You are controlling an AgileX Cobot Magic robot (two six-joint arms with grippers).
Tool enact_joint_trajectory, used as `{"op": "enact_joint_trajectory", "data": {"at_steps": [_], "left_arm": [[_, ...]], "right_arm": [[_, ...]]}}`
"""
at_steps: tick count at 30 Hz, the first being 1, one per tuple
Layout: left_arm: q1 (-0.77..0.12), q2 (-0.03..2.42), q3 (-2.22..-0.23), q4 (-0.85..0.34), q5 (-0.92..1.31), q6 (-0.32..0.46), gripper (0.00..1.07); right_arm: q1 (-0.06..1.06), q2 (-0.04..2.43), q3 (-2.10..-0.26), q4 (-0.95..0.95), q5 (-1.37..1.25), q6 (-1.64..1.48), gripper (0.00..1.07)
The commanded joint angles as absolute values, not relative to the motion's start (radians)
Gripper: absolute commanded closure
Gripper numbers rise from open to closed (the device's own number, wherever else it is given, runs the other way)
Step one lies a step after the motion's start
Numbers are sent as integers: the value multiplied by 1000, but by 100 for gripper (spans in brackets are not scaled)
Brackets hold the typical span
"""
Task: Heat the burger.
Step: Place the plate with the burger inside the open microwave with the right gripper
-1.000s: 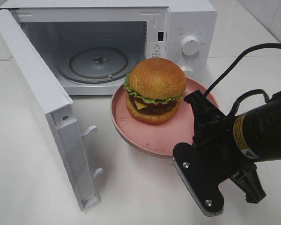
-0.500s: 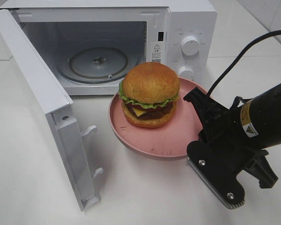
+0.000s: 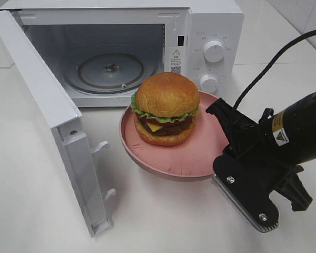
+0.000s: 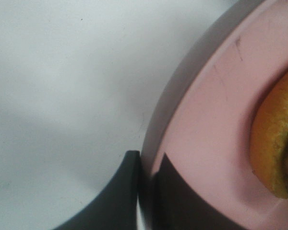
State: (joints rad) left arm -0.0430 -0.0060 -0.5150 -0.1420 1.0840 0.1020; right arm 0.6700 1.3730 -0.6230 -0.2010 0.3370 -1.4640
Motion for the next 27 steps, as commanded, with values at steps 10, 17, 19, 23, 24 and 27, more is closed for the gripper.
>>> {"op": "enact_joint_trajectory", "data": {"at_steps": [10, 17, 19, 23, 24, 27], "left_arm": [[-45, -29, -515, -139, 1070, 99, 9], [-45, -29, -515, -139, 1070, 99, 9], [-45, -29, -515, -139, 1070, 99, 9], [-45, -29, -515, -139, 1070, 99, 9], [-45, -29, -515, -139, 1070, 99, 9], [-45, -29, -515, -139, 1070, 99, 9]], "right_arm": [[666, 1377, -650, -198, 247, -1469, 107], [666, 1377, -650, -199, 219, -1469, 107], [666, 1377, -650, -211, 218, -1469, 107], [666, 1380, -661, -213, 224, -1469, 107], [666, 1392, -681, -213, 233, -1469, 107], [666, 1414, -703, -215, 233, -1469, 107]]}}
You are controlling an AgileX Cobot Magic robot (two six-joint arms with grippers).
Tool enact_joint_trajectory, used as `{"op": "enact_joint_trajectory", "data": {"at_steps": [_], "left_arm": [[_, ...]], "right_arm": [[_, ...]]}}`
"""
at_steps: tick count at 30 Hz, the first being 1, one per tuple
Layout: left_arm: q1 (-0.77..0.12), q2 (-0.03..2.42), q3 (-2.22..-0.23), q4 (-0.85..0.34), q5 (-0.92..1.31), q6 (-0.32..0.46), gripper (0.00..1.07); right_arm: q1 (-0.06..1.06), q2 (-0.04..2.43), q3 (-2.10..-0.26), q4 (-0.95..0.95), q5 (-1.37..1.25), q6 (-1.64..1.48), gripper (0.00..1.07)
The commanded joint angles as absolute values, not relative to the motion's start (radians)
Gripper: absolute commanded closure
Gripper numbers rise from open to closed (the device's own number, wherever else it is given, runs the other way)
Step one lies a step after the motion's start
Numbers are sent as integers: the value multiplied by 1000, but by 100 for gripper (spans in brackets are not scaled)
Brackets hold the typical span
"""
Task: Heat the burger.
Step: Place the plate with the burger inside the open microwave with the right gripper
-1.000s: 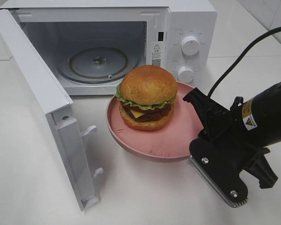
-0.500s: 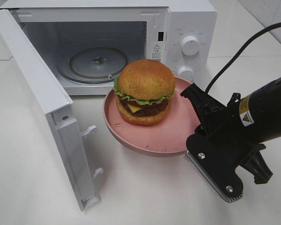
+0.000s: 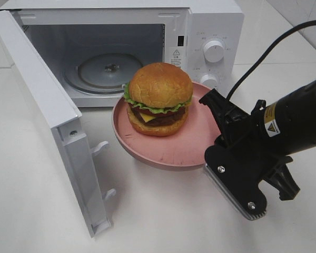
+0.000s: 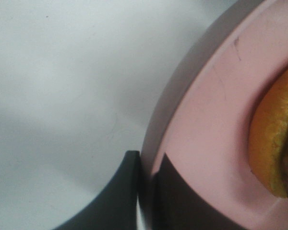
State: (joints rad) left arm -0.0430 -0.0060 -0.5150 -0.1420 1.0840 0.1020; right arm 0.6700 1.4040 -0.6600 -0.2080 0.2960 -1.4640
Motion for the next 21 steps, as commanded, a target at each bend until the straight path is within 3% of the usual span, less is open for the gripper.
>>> {"op": "enact_joint_trajectory", "data": {"at_steps": [1, 21], "left_arm": [[-45, -29, -515, -139, 1070, 99, 9], [-45, -29, -515, -139, 1070, 99, 9]], "right_arm": [[666, 1441, -728, -215, 233, -1469, 107], [670, 1641, -950, -215, 240, -1471, 107]]}}
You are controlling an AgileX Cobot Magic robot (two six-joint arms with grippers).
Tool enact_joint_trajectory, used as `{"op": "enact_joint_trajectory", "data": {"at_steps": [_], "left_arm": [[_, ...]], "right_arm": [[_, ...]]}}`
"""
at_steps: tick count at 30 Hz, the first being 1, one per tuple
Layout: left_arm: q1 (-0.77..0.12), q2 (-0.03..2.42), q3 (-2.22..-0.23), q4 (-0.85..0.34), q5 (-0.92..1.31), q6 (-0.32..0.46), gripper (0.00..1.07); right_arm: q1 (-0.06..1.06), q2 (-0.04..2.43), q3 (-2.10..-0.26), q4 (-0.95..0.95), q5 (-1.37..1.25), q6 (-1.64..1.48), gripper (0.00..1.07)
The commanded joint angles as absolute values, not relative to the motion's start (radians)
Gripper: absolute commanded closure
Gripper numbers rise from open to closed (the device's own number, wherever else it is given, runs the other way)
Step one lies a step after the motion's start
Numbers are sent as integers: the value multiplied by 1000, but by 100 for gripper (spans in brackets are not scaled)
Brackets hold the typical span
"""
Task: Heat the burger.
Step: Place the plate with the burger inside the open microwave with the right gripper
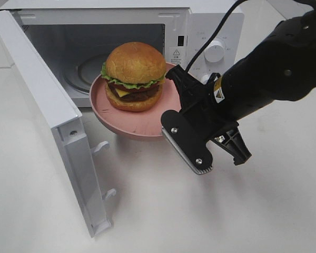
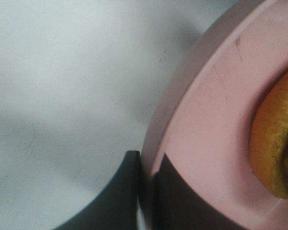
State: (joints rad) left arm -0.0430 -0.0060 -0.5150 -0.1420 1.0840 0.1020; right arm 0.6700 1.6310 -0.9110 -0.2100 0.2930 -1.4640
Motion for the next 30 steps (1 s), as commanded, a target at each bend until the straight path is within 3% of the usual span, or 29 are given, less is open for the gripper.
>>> {"op": "enact_joint_trajectory", "data": {"at_steps": [1, 30], "left_arm": [[-45, -29, -515, -139, 1070, 99, 9], [-45, -29, -515, -139, 1070, 99, 9]], "right_arm": [[670, 1649, -960, -215, 245, -1474, 107], [670, 1850, -1245, -203, 340, -1499, 107]]}}
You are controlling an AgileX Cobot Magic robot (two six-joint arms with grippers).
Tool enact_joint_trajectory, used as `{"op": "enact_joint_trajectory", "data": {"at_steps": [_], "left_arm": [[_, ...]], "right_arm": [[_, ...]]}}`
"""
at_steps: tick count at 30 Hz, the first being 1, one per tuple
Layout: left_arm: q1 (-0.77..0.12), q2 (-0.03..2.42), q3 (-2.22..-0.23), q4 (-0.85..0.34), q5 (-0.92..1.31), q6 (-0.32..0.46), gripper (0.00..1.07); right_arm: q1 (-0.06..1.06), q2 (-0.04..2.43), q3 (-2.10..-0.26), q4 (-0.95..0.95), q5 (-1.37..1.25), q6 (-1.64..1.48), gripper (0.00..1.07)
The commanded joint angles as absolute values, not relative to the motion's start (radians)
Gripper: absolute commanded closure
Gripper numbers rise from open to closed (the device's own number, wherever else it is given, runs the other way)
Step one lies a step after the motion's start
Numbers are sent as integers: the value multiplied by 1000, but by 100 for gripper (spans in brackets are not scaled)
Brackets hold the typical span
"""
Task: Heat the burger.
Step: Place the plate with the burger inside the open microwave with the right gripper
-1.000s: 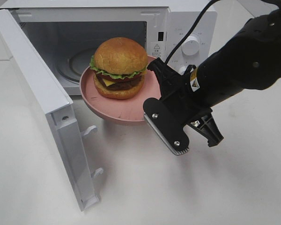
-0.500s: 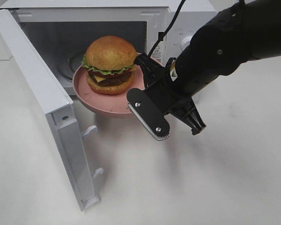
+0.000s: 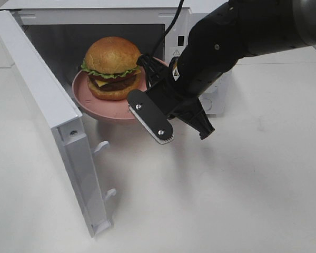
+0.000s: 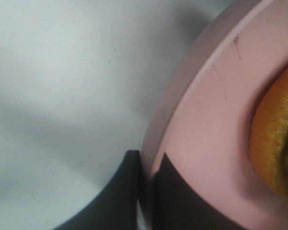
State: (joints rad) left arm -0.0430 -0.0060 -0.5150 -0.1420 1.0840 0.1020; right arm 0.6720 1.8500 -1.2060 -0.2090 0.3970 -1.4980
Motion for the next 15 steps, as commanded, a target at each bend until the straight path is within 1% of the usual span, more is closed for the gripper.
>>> {"op": "enact_joint_trajectory", "data": {"at_steps": [1, 15], "left_arm": [[-45, -29, -515, -139, 1070, 99, 9], [-45, -29, -515, -139, 1070, 99, 9]], "right_arm": [[670, 1850, -1245, -203, 340, -1499, 107], [670, 1958, -1391, -186, 370, -1473, 107]]}}
